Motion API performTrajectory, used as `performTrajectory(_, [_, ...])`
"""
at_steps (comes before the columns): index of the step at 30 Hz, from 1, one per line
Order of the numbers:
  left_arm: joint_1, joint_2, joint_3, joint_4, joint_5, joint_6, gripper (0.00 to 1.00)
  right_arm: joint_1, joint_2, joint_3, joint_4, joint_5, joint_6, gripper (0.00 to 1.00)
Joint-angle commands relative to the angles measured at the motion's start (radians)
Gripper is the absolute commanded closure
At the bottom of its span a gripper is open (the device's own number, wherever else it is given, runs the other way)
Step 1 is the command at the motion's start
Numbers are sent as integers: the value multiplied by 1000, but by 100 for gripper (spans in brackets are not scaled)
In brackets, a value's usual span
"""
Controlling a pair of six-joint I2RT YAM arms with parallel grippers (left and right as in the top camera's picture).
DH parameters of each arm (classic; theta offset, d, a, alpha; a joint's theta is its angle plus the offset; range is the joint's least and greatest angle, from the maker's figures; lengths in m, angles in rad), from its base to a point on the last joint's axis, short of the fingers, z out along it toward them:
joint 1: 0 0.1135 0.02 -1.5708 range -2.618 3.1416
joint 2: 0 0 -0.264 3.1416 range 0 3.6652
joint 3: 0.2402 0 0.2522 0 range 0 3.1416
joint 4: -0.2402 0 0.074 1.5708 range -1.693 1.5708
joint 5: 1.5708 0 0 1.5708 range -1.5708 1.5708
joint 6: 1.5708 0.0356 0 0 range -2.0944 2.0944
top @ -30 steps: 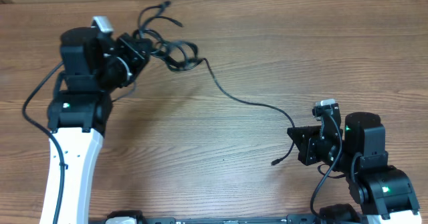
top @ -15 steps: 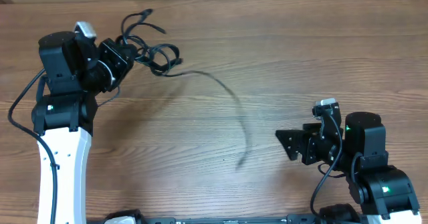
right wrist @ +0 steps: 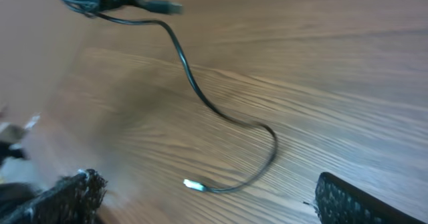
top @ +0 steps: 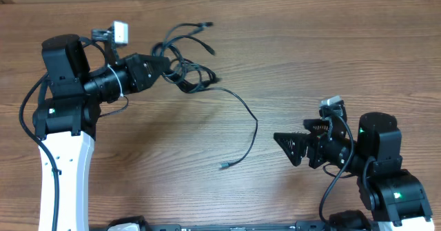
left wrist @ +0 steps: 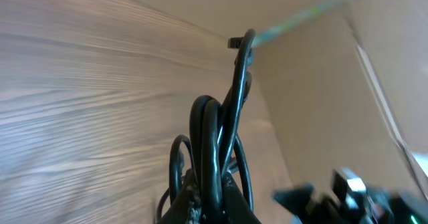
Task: Untangle cables
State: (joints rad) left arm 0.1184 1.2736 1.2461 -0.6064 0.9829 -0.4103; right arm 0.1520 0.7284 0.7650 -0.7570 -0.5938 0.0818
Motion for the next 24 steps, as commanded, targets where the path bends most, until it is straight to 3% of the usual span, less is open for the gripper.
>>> performTrajectory(1, [-2, -18, 19, 5, 225, 135, 95, -2, -3, 35, 38, -159, -1, 1])
performTrajectory(6, [-29, -18, 19, 3, 341, 205, 96, -2, -3, 35, 79, -239, -2, 3])
performTrajectory(16, [-230, -18, 19, 3, 343, 304, 96, -2, -3, 35, 103, -317, -5, 2])
performTrajectory(24, [-280, -18, 19, 0, 326, 329, 96, -2, -3, 35, 105, -317, -5, 2])
